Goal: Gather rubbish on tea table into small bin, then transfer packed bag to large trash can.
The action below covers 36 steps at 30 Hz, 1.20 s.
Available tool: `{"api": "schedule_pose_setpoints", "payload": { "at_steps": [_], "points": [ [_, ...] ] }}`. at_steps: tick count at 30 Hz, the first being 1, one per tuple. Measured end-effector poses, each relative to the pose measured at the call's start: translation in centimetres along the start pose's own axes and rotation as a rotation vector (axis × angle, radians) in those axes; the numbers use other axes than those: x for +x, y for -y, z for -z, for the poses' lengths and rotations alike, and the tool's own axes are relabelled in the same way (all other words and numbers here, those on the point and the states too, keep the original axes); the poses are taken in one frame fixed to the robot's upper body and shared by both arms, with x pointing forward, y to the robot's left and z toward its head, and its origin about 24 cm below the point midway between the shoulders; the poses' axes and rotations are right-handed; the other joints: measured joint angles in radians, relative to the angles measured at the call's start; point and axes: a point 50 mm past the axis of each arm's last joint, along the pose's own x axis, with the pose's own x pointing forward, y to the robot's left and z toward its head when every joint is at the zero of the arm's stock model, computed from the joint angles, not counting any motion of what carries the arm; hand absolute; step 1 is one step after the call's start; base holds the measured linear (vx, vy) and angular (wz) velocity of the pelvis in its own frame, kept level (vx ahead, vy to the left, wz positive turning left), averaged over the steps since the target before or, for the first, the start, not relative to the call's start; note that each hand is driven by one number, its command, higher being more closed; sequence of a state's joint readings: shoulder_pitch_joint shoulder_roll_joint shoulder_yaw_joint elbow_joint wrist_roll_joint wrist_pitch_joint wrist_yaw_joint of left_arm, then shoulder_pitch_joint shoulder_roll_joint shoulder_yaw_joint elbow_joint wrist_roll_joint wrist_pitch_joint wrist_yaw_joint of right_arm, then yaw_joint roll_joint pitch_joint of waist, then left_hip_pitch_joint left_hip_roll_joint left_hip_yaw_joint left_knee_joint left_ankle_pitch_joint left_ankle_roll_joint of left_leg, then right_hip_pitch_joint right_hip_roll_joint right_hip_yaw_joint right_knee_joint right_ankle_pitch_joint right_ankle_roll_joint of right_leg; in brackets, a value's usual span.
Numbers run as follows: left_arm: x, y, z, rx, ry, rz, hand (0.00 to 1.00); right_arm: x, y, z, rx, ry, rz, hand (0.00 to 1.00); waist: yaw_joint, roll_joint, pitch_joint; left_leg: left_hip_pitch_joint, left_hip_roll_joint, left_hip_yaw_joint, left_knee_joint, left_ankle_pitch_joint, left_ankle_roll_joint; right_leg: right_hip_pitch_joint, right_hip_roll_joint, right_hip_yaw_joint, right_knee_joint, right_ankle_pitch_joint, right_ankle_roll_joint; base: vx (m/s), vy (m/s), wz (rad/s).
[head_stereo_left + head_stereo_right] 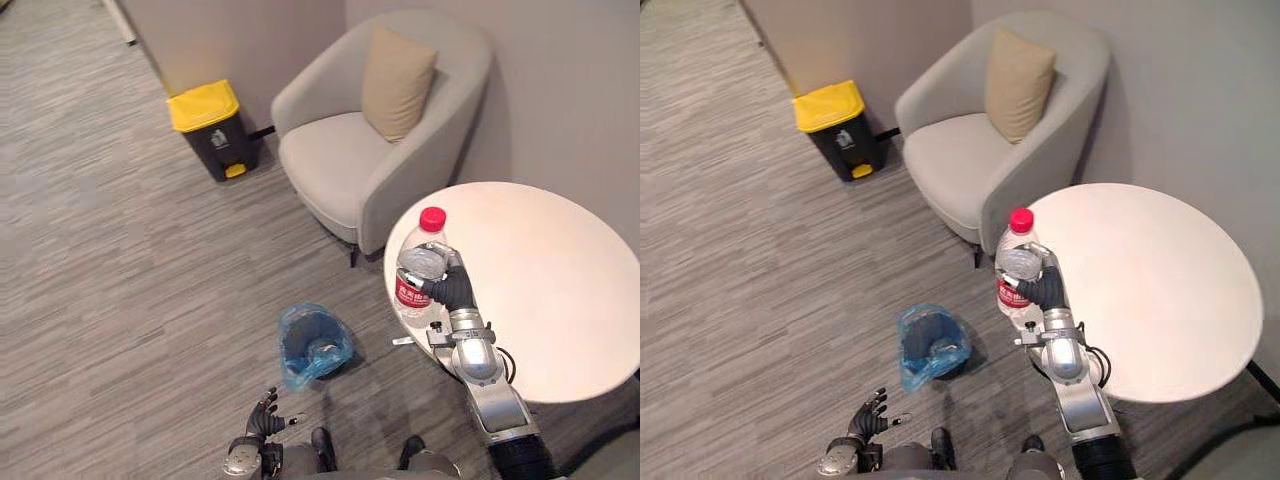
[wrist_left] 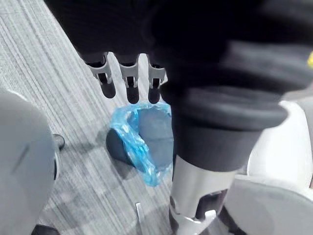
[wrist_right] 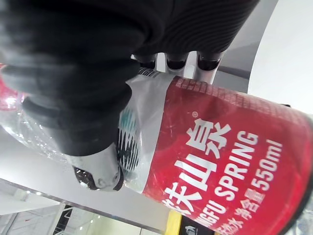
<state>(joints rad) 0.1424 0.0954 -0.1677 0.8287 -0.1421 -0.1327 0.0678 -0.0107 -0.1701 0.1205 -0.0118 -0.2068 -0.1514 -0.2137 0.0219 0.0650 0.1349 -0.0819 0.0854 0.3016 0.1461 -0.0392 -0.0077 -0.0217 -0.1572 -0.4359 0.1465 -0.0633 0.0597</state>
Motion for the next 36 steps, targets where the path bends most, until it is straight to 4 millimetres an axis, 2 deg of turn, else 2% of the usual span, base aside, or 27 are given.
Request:
{"api": "schedule_pose_setpoints", "payload": {
  "at_steps": [2, 5, 8, 10, 12, 13, 14, 16, 17, 18, 19, 20, 23, 25, 31, 36],
  "points": [
    [-0.2, -0.4, 0.4, 0.017, -0.01, -0.007, 0.0, -0.1, -1.0, -0.1, 0.03, -0.008, -0.019, 1.0, 0.011, -0.013, -0.007, 0.02, -0.014, -0.004, -0.009, 0.001, 0.001, 0.033, -0.001, 0.001, -0.035, 0.017, 0.005, 0.01, 0.095, 0.13],
    [-0.3, -0.5, 0.5, 0.019, -0.014, -0.009, 0.0, -0.2, -1.4, 0.2, 0.043, -0.024, -0.023, 1.0, 0.021, -0.011, -0.01, 0.031, -0.034, -0.015, -0.037, 0.01, 0.014, 0.036, -0.012, 0.001, -0.04, 0.022, 0.014, -0.04, 0.075, 0.05],
    [-0.3, -0.7, 0.5, 0.031, -0.011, -0.01, 0.0, -0.4, -1.7, 0.9, 0.04, -0.056, -0.032, 1.0, 0.019, -0.025, 0.0, 0.021, -0.062, -0.016, -0.039, -0.012, 0.026, -0.032, -0.074, 0.022, 0.101, -0.068, 0.043, -0.05, 0.067, 0.1],
    [-0.3, -1.3, 0.2, 0.046, 0.002, -0.021, 0.0, -0.6, -1.8, 1.2, 0.036, -0.072, -0.042, 1.0, 0.014, -0.055, 0.017, 0.019, -0.097, -0.021, -0.01, -0.043, 0.042, -0.069, -0.132, 0.047, 0.234, -0.14, 0.06, -0.03, 0.053, 0.12],
    [-0.3, -1.7, -0.1, 0.054, 0.014, -0.027, 0.0, -0.6, -1.8, 1.3, 0.035, -0.074, -0.051, 1.0, 0.002, -0.072, 0.027, 0.014, -0.116, -0.052, 0.01, -0.061, 0.051, -0.081, -0.137, 0.126, 0.286, -0.142, 0.048, 0.06, 0.037, 0.31],
    [-0.3, -1.7, -0.2, 0.053, 0.017, -0.027, 0.0, -0.7, -1.8, 1.4, 0.033, -0.076, -0.054, 1.0, -0.011, -0.072, 0.029, 0.013, -0.12, -0.074, 0.009, -0.063, 0.054, -0.093, -0.133, 0.167, 0.315, -0.133, 0.036, 0.13, 0.049, 0.74],
    [-0.3, -1.7, -0.1, 0.051, 0.017, -0.027, 0.0, -0.8, -1.4, 1.6, 0.023, -0.084, -0.048, 1.0, -0.025, -0.058, 0.036, 0.02, -0.108, -0.134, 0.013, -0.063, 0.056, -0.158, -0.099, 0.251, 0.415, -0.136, -0.017, 0.17, 0.022, 0.84],
    [-0.3, -1.6, -0.2, 0.051, 0.016, -0.026, 0.0, -0.9, -1.5, 1.7, 0.024, -0.09, -0.05, 1.0, -0.037, -0.044, 0.046, 0.021, -0.078, -0.184, 0.028, -0.064, 0.055, -0.162, -0.019, 0.312, 0.359, -0.162, -0.01, 0.17, -0.055, 0.83],
    [-0.3, -2.1, 0.0, 0.061, 0.009, -0.036, 0.0, -1.1, -1.4, 1.8, 0.023, -0.094, -0.05, 1.0, -0.036, -0.053, 0.041, 0.021, -0.068, -0.212, 0.044, -0.058, 0.038, -0.156, 0.023, 0.344, 0.257, -0.147, -0.005, 0.18, -0.132, 0.84],
    [-0.4, -2.3, 0.1, 0.067, 0.006, -0.04, 0.0, -1.1, -1.5, 1.8, 0.027, -0.094, -0.051, 1.0, -0.031, -0.077, 0.036, 0.02, -0.09, -0.226, 0.056, -0.066, 0.025, -0.144, 0.033, 0.359, 0.158, -0.069, -0.001, 0.19, -0.135, 0.89],
    [-0.3, -2.2, -0.1, 0.066, 0.011, -0.038, 0.0, -1.0, -1.4, 1.7, 0.025, -0.089, -0.049, 1.0, -0.035, -0.088, 0.042, 0.022, -0.097, -0.242, 0.07, -0.074, 0.019, -0.141, 0.028, 0.361, 0.151, -0.035, 0.006, 0.24, -0.132, 0.61],
    [-0.3, -2.0, 0.0, 0.057, 0.011, -0.034, 0.0, -1.0, -1.3, 1.8, 0.017, -0.091, -0.054, 1.0, -0.022, -0.067, 0.035, 0.023, -0.078, -0.253, 0.074, -0.084, 0.006, -0.118, 0.04, 0.351, 0.131, -0.028, 0.003, 0.2, -0.098, 0.3],
    [-0.3, -1.7, 0.0, 0.044, 0.01, -0.035, 0.0, -1.1, -1.2, 1.8, 0.014, -0.089, -0.058, 1.0, -0.008, -0.045, 0.032, 0.021, -0.051, -0.257, 0.063, -0.093, -0.006, -0.102, 0.069, 0.348, 0.082, -0.019, -0.008, 0.16, -0.098, -0.01],
    [-0.3, -1.7, 0.1, 0.042, 0.009, -0.035, 0.0, -1.8, -1.2, 2.3, 0.01, -0.115, -0.071, 1.0, -0.013, -0.044, 0.031, 0.036, -0.037, -0.272, 0.06, -0.102, -0.021, -0.066, 0.081, 0.325, 0.055, -0.018, -0.008, 0.11, -0.068, 0.16],
    [-0.4, -1.7, 0.4, 0.038, 0.001, -0.036, 0.0, -2.4, -1.3, 2.6, 0.017, -0.133, -0.076, 1.0, -0.008, -0.05, 0.028, 0.063, -0.037, -0.276, 0.034, -0.103, -0.023, -0.014, 0.083, 0.31, 0.003, -0.011, -0.007, 0.04, 0.003, 0.08],
    [-0.4, -1.9, 0.4, 0.041, 0.003, -0.039, 0.0, -2.9, -3.7, 2.5, 0.029, -0.131, -0.213, 1.0, -0.006, -0.054, 0.029, 0.042, -0.04, -0.298, 0.05, -0.102, -0.023, -0.013, 0.08, 0.291, 0.003, -0.011, -0.007, -0.03, -0.004, 0.13]
  ]
}}
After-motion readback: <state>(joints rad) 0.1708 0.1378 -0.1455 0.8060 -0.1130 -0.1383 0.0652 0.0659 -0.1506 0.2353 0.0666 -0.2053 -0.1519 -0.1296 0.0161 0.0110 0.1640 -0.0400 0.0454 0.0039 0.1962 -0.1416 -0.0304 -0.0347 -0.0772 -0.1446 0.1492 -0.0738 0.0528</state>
